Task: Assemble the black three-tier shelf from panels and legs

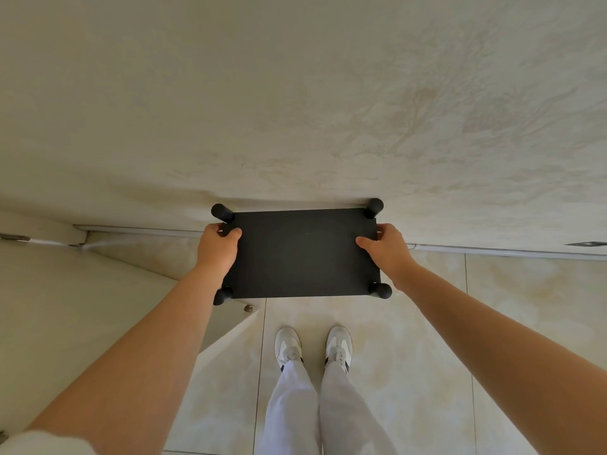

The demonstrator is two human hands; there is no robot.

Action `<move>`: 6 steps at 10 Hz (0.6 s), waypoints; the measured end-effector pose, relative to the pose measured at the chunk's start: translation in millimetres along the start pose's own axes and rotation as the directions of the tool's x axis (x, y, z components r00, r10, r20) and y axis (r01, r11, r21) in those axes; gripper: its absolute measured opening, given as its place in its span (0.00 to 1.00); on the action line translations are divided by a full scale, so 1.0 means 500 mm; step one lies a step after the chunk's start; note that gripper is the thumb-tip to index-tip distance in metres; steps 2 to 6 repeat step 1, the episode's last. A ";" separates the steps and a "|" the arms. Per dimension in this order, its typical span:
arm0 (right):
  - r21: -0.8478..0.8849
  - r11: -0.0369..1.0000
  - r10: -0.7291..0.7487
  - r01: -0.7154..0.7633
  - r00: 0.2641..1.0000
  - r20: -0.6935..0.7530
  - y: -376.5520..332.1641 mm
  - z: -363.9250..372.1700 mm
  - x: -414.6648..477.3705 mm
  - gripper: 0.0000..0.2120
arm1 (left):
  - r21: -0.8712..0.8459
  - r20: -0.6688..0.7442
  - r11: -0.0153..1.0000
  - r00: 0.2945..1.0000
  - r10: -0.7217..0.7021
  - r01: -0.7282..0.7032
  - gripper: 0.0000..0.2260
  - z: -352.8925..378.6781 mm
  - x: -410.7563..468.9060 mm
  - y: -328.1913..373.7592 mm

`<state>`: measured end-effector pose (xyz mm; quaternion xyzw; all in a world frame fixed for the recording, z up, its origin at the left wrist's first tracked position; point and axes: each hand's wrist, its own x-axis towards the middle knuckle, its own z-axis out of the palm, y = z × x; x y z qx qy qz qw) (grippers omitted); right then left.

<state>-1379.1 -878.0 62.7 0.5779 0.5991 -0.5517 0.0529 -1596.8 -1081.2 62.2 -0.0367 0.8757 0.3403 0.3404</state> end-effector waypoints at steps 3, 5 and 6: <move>-0.149 0.988 -0.051 0.047 0.998 -0.024 -0.008 -0.010 -0.024 0.24 | 0.151 -0.048 0.985 0.995 0.088 -0.080 0.18 -0.008 -0.026 0.006; -0.149 0.988 -0.051 0.047 0.998 -0.024 -0.008 -0.010 -0.024 0.24 | 0.151 -0.048 0.985 0.995 0.088 -0.080 0.18 -0.008 -0.026 0.006; -0.149 0.988 -0.051 0.047 0.998 -0.024 -0.008 -0.010 -0.024 0.24 | 0.151 -0.048 0.985 0.995 0.088 -0.080 0.18 -0.008 -0.026 0.006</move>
